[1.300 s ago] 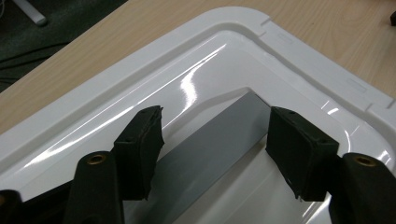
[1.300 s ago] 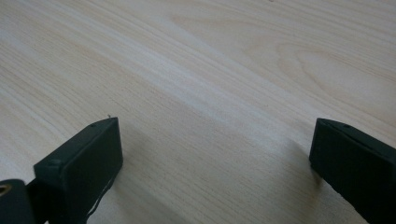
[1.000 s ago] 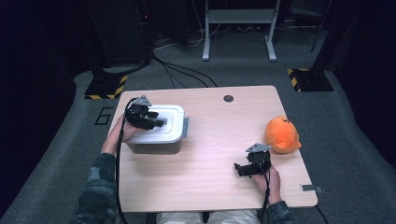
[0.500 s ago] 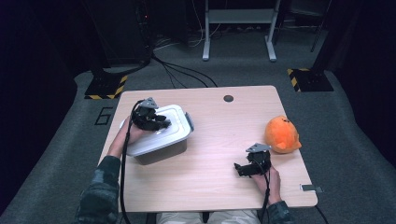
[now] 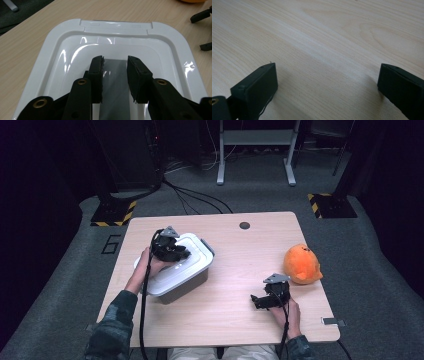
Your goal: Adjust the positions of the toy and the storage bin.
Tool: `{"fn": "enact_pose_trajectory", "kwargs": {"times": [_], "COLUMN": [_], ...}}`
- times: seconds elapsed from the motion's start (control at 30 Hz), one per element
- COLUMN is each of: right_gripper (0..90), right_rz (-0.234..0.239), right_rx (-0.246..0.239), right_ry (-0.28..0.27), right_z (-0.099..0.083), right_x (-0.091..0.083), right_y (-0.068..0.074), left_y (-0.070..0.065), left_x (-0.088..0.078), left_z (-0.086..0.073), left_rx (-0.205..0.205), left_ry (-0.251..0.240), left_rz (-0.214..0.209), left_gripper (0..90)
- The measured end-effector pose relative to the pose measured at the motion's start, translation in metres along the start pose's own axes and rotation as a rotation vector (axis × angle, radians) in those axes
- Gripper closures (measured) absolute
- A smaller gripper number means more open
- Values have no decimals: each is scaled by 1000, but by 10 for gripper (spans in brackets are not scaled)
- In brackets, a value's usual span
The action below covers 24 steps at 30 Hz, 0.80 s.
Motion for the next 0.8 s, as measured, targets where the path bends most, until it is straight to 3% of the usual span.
{"fn": "enact_pose_trajectory", "kwargs": {"times": [0.33,0.53,0.63,0.8], "right_gripper": [21,21,21,22], "right_rz": [2,3,4,6], "right_rx": [-15,-16,-16,-16], "right_ry": [1,0,1,0], "right_z": [0,0,0,0], "right_x": [0,0,0,0], "right_y": [-1,-1,-1,-1], "left_y": [-24,-30,-30,-29], "left_x": [16,19,16,3], "left_z": [16,20,18,6], "left_rx": [9,29,50,52], "left_ry": [10,4,13,16], "left_rz": [1,4,26,43], "left_gripper": [660,654,527,452]}}
Point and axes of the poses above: each handheld gripper's, and its own axes: x roughly forward along the jaws, z roughly out of its top, y roughly to its left, the point moved 5 cm from there along x, roughly forward along the jaws, and after that the axes turned 2 degrees about -y, right-handed, at the moved point
